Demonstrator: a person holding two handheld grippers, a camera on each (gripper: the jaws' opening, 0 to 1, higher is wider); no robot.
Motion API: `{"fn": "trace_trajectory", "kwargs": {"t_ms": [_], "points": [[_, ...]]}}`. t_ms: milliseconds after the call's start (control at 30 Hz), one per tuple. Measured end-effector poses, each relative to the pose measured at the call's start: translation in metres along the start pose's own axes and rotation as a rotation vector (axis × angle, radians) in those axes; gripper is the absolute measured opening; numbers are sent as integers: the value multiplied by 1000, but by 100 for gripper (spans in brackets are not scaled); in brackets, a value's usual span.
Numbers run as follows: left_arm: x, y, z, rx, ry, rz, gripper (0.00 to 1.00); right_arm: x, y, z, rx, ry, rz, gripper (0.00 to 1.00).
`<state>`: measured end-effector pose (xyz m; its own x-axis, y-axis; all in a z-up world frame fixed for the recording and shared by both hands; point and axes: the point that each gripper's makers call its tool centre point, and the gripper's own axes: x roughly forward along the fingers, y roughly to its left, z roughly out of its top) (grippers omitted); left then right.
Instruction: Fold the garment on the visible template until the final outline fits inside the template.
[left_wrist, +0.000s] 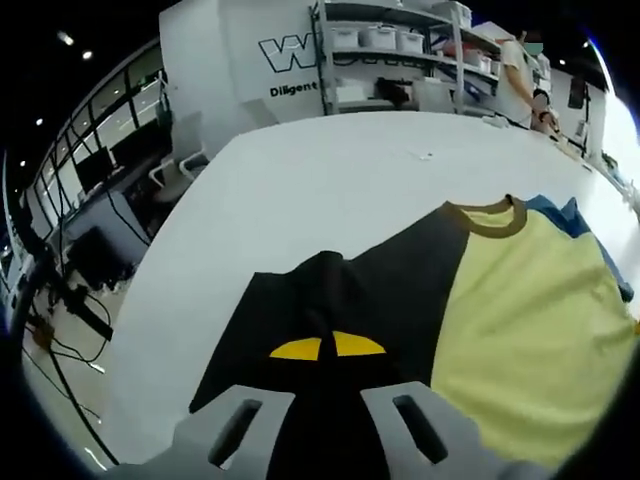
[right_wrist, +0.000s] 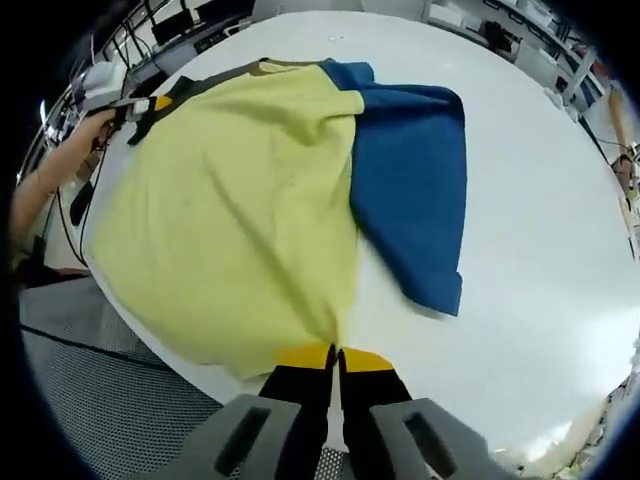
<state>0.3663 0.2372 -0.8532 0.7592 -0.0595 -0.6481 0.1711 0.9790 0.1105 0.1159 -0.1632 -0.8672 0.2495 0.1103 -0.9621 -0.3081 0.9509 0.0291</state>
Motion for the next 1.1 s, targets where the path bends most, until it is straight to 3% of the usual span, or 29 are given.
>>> {"fn": "trace_trajectory", "kwargs": {"t_ms": [167, 267, 300, 333, 400, 500, 600, 700, 900, 1100], "points": [[-3, -1, 1, 10, -3, 5, 2, 2, 5, -8, -8, 36, 30, 0], [-7, -3, 2, -23, -15, -2, 2, 0, 5, -3, 17, 8, 39, 0], [-7, -3, 4, -23, -20, -4, 3, -4, 7, 1, 9, -8, 61, 2], [-11, -5, 11, -30, -49, -6, 4, -6, 7, 5, 25, -29, 67, 11], [-15, -4, 21, -14, -89, 3, 11, -12, 4, 20, 73, -91, 73, 20], [-22, -4, 36, -4, -143, 13, 27, -26, -5, 45, 108, -195, 86, 17], [-23, -6, 40, -23, -158, 10, 42, -36, -22, 80, 130, -334, 63, 27], [-23, -10, 41, -59, -162, -11, 44, -40, -38, 105, 167, -421, 57, 27], [-23, -4, 39, -69, -151, 18, 47, -31, -71, 138, 199, -503, 25, 40], [-20, -2, 36, -89, -144, 6, 57, -13, -96, 158, 230, -519, 19, 48]]}}
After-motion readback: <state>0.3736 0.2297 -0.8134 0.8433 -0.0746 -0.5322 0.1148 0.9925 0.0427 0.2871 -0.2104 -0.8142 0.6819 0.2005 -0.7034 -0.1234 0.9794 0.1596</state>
